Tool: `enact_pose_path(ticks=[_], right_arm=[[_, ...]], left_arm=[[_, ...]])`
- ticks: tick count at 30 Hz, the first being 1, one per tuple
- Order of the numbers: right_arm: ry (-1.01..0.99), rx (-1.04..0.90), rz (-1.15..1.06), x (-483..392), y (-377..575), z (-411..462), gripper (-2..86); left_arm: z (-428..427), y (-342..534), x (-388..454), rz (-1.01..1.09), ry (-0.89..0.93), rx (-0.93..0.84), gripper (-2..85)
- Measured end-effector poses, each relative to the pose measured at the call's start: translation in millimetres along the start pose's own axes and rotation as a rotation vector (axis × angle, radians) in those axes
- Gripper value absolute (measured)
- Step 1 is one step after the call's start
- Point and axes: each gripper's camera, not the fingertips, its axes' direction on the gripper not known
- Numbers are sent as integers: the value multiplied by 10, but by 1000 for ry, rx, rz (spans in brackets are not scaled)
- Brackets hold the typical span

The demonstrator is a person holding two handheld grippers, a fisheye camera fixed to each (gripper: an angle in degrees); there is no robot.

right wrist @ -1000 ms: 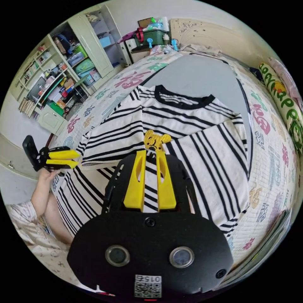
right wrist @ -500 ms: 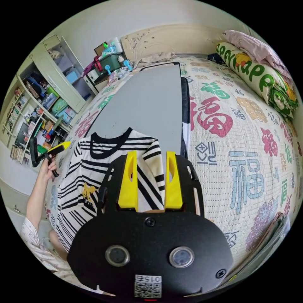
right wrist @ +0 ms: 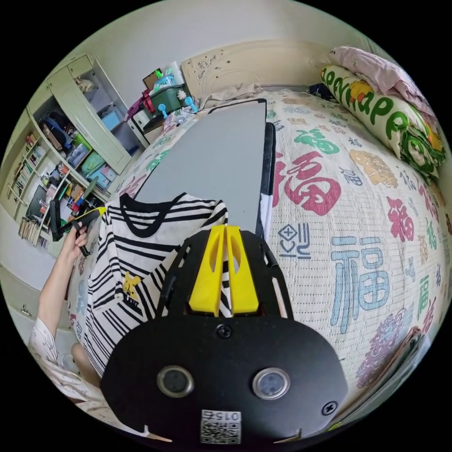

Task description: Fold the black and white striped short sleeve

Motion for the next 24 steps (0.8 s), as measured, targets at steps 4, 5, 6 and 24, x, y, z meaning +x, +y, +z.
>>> enact_pose_path(ticks=[4,5,6,24], right_arm=[[-23,126,27,-114,227,-681,-8],[-47,167,9,-178,397,-966,-7],[-78,204,-25,-257,637,-1287,-7],[-236,-113,-420,-966,5758,-3188,3]], left_arm=[[-625,56,244,79,36,136,-3],[-871,158,323,112,60,168,-3],[-1145,309,400,152,100,191,-3],[-3433,4396,1475,545,291,-99,1]])
